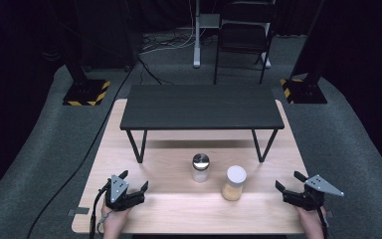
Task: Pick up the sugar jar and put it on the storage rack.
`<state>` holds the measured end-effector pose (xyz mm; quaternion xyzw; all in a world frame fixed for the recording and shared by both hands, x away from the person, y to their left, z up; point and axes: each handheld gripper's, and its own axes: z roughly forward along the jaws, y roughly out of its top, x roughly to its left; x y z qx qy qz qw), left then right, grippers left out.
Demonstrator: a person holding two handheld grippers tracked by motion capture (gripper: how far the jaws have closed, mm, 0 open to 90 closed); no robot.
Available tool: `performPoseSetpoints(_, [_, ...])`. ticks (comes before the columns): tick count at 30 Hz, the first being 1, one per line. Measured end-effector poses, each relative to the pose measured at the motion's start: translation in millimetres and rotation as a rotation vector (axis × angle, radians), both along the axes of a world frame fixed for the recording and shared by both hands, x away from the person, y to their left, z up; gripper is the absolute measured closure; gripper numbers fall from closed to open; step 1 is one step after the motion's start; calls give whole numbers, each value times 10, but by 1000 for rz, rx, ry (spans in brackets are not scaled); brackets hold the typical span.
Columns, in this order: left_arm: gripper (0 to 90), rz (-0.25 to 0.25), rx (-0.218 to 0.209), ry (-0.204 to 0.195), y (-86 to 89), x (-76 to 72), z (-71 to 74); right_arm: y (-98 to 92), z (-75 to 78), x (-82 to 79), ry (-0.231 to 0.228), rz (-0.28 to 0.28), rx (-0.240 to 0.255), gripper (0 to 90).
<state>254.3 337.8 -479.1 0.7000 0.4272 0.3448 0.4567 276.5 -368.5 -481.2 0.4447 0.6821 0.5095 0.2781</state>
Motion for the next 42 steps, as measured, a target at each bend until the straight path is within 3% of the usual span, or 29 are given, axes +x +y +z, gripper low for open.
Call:
performPoseSetpoints(24, [90,-11,-8,23,33,48,27,-39,-1,9,14,7,8,90])
performPoseSetpoints(29, [95,-37,-8,32,52,111,38,-38,2,11,16,7,7,90])
performPoseSetpoints(36, [97,-105,-78,54,33,174,163,-38,0,12,15,8,7,90])
performPoseSetpoints(42, [96,-176,-65,52,-119,237,268,-39,0,14,14,11,5,91])
